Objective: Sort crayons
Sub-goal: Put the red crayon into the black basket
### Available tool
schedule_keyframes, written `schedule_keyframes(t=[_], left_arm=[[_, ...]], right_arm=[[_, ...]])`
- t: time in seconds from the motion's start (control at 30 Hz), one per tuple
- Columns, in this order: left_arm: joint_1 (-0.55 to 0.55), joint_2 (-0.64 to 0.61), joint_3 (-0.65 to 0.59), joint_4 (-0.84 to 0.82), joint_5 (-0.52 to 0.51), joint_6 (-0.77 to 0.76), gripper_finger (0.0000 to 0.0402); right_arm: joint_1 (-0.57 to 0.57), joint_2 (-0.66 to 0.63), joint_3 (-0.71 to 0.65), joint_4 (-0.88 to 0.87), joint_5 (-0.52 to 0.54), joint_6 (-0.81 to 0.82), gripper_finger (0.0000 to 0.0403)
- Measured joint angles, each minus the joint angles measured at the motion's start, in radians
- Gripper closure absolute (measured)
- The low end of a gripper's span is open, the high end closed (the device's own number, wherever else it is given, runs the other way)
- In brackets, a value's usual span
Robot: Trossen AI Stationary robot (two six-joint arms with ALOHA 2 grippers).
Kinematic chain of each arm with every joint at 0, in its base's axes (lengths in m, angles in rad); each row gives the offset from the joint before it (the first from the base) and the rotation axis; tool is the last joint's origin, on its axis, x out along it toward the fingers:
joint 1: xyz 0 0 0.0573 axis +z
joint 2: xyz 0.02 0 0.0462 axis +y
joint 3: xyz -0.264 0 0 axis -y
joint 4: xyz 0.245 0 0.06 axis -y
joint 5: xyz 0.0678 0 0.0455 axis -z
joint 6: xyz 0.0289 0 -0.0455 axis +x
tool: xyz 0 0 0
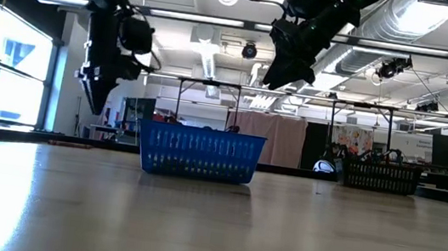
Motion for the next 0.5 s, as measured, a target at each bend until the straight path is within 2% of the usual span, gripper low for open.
schedule_keyframes(t=[0.3, 0.5], left_arm=[[0.120, 0.096, -0.017, 0.003, -0.010, 0.002, 0.0326], [0.144, 0.180, -0.017, 0.003, -0.098, 0.021, 0.0326]], right_arm=[[0.000, 0.000, 0.000, 0.043, 0.001, 0.000, 0.0291], [0.000, 0.000, 0.000, 0.044, 0.001, 0.008, 0.0291]])
